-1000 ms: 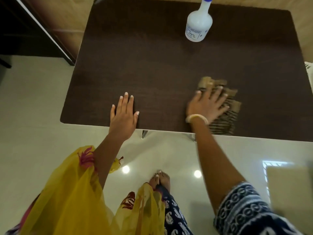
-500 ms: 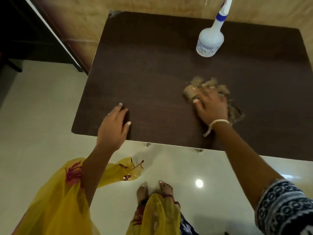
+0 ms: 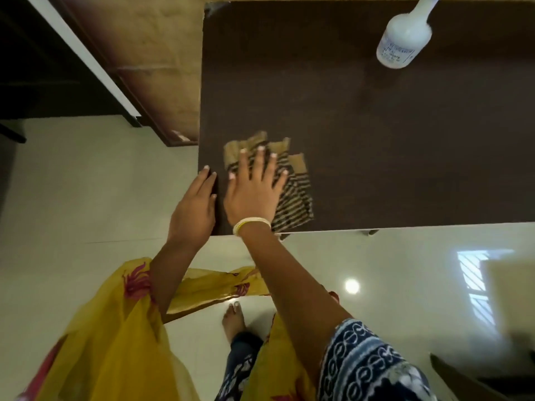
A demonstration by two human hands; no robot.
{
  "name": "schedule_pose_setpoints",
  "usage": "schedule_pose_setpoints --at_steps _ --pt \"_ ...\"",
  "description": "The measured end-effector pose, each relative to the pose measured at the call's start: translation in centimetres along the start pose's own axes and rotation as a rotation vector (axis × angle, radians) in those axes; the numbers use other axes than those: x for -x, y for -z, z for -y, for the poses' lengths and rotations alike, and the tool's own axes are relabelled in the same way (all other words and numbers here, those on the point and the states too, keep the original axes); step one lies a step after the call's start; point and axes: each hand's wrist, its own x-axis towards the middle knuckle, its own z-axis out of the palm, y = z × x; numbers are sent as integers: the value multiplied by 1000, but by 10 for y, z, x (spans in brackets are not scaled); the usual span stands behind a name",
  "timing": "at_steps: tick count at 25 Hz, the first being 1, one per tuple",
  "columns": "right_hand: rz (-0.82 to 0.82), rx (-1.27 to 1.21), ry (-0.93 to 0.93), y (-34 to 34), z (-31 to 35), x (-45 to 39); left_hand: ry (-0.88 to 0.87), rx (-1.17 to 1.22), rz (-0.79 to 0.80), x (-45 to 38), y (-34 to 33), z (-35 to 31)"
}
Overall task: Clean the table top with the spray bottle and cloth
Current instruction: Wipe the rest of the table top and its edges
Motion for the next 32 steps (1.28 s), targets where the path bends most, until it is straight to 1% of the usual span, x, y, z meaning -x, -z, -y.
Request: schedule_pose_setpoints --at_steps 2,4,5,6,7,10,12,13,14,15,16,18,19,21,22,23,25,28,30,32 --pt "92 33 213 -5 15 18 -68 -7 92 8 13 19" --pt "91 67 405 1 -10 17 -137 -52 148 12 23 36" --pt "73 90 455 5 -30 16 -141 -60 162 12 26 42" --pt "45 106 424 9 -53 15 -133 -44 172 12 27 46" --pt "2 110 315 14 -77 14 -132 -15 172 11 28 48" --pt "-112 50 -226 32 -134 14 -137 77 157 4 31 49" --pt "-129 -10 -528 36 -130 12 -116 161 136 2 34 51" --pt "-126 -38 -611 33 -116 9 -91 201 121 0 36 50" --pt "-117 -55 -626 31 -96 7 -51 235 104 -3 37 48" --pt "-107 -43 -561 25 -74 9 21 295 96 -7 39 46" --pt "-93 -3 -420 15 -52 13 156 406 96 -14 41 42" --pt "-5 77 -23 -1 -12 29 489 773 142 -34 47 35" --pt "66 109 188 -7 1 37 610 907 152 -45 49 34" --pt "147 184 527 -9 11 33 733 981 138 -64 53 35" --pt "160 204 638 -8 12 19 787 1018 143 -73 57 35" --pt "158 213 710 -8 11 1 836 1069 172 -80 61 34" --pt "133 219 765 -8 10 -39 872 1164 234 -92 67 35" --pt "50 200 772 -9 26 -108 817 1195 303 -124 68 46" --pt "52 235 770 -7 39 -155 758 1142 327 -151 67 55" --pt "50 267 738 -4 50 -201 670 1073 390 -179 73 64"
